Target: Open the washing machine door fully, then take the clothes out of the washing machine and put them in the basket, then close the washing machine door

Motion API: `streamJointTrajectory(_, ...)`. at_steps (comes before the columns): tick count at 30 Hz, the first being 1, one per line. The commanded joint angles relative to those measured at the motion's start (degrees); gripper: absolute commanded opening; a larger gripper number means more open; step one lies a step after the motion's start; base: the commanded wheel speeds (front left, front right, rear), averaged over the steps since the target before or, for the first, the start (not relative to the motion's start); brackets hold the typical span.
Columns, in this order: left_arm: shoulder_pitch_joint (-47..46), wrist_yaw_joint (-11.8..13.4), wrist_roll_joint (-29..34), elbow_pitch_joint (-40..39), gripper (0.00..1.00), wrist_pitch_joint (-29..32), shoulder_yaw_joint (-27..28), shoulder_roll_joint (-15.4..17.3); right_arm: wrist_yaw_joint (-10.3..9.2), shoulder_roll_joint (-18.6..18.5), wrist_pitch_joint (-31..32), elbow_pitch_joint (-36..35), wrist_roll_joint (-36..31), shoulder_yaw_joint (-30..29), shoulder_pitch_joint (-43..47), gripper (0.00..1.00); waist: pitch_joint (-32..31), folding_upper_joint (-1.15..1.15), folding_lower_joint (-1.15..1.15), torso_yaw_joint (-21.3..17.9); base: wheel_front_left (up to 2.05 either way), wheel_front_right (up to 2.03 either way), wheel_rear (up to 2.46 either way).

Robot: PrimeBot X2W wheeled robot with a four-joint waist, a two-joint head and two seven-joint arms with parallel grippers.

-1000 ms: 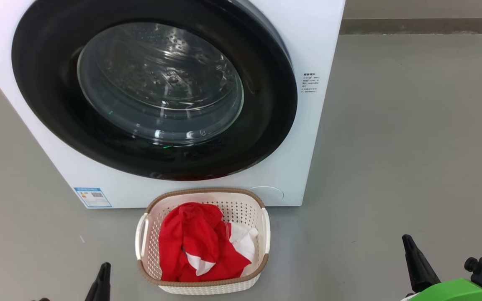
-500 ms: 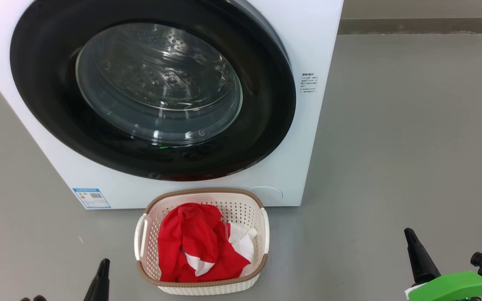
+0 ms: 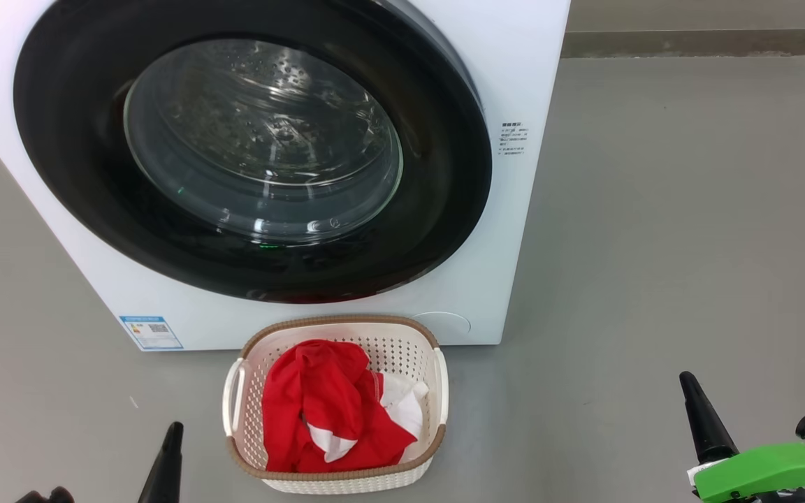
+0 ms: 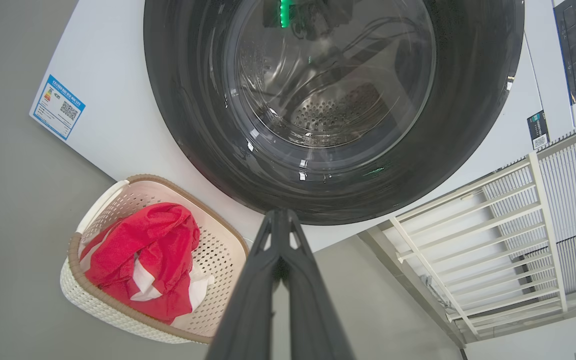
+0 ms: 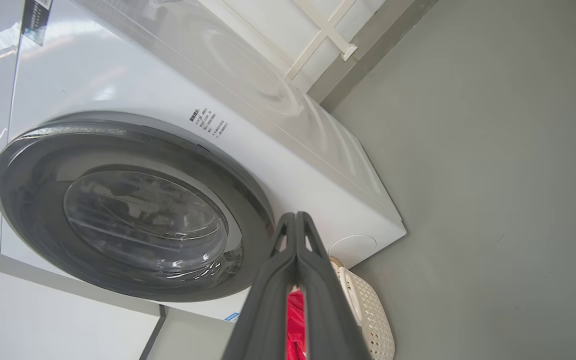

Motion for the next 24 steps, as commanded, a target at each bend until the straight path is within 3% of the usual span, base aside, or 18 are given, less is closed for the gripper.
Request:
streamJointTrajectory(1, -2.80, -0.24, -2.13, -1.06, 0.00, 0.52, 1.72, 0.50, -0.04, -0.50, 0.70, -1.71, 2.02, 0.07, -2.74, 0.00, 0.00, 0.00, -0.01, -0.04, 0.00, 0.00, 0.00)
streamJointTrajectory(24, -4.78, -0.31, -14.67, -0.58, 0.00, 4.16, 3.14, -0.46, -0.05, -0.13, 4.43, -2.44, 13.78, -1.34, -4.47, 0.00, -0.04, 0.00, -0.01, -0.39, 0.00, 0.00, 0.00)
